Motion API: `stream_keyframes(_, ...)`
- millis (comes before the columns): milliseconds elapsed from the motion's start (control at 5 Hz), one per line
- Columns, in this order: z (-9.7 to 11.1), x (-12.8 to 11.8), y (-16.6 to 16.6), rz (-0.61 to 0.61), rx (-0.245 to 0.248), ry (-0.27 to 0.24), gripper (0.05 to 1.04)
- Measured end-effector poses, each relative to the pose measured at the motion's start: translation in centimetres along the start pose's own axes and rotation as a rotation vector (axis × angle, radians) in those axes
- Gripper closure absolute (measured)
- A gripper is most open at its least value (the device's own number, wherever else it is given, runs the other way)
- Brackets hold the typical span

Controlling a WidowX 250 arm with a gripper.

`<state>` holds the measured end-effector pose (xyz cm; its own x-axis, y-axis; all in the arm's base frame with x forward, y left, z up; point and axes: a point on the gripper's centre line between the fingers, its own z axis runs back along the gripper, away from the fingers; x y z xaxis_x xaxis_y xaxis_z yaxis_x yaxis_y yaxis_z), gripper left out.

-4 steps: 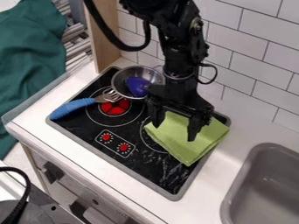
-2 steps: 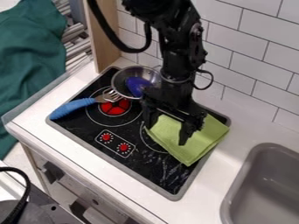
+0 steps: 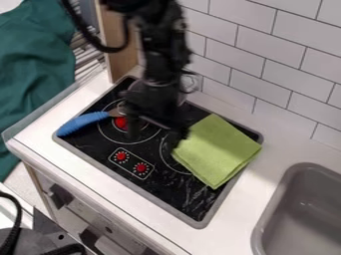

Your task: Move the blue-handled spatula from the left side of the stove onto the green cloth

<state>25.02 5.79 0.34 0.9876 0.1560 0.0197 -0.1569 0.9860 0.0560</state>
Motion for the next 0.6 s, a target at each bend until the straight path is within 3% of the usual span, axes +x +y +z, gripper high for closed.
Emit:
stream_keyframes(400, -1.1, -0.7, 6.4, 0.024, -0.020, -0.104, 0.084)
stream_keyframes(600, -1.1, -0.3, 8.5, 0.028, -0.016, -0.116, 0.084)
